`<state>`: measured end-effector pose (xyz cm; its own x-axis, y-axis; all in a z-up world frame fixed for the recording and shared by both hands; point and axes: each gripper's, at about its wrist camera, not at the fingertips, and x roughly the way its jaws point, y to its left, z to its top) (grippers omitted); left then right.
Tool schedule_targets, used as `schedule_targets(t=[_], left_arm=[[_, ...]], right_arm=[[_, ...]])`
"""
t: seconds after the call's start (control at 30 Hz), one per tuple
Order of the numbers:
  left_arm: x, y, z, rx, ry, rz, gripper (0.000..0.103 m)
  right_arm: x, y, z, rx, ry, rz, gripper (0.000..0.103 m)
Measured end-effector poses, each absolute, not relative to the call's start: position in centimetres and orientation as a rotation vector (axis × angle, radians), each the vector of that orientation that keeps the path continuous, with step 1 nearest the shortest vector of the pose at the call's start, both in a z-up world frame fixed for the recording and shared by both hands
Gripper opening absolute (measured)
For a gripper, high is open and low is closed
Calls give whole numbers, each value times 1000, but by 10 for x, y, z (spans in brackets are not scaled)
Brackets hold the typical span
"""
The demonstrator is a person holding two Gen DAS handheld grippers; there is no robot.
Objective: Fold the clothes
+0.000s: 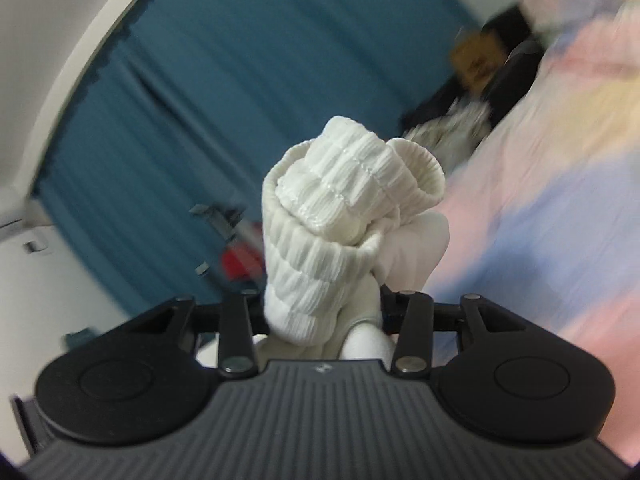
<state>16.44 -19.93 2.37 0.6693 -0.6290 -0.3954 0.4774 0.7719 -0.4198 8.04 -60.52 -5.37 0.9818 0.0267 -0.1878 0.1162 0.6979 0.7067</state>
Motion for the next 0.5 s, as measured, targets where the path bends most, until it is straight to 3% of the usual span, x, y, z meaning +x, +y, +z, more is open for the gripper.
schedule_targets(t=[0.13, 0.27, 0.4, 0.5], left_arm=[[196, -320, -6, -272, 573, -777, 36], [213, -409, -70, -266, 640, -914, 36], [223, -453, -142, -177, 765, -948, 37], [219, -445, -175, -154, 779, -965, 46]], right_arm=[[76, -687, -68, 786, 188, -212, 45], [69, -757, -106, 827, 223, -371, 45], [65, -786, -174, 948, 313, -446, 45], [59, -788, -224, 1027, 397, -480, 45]])
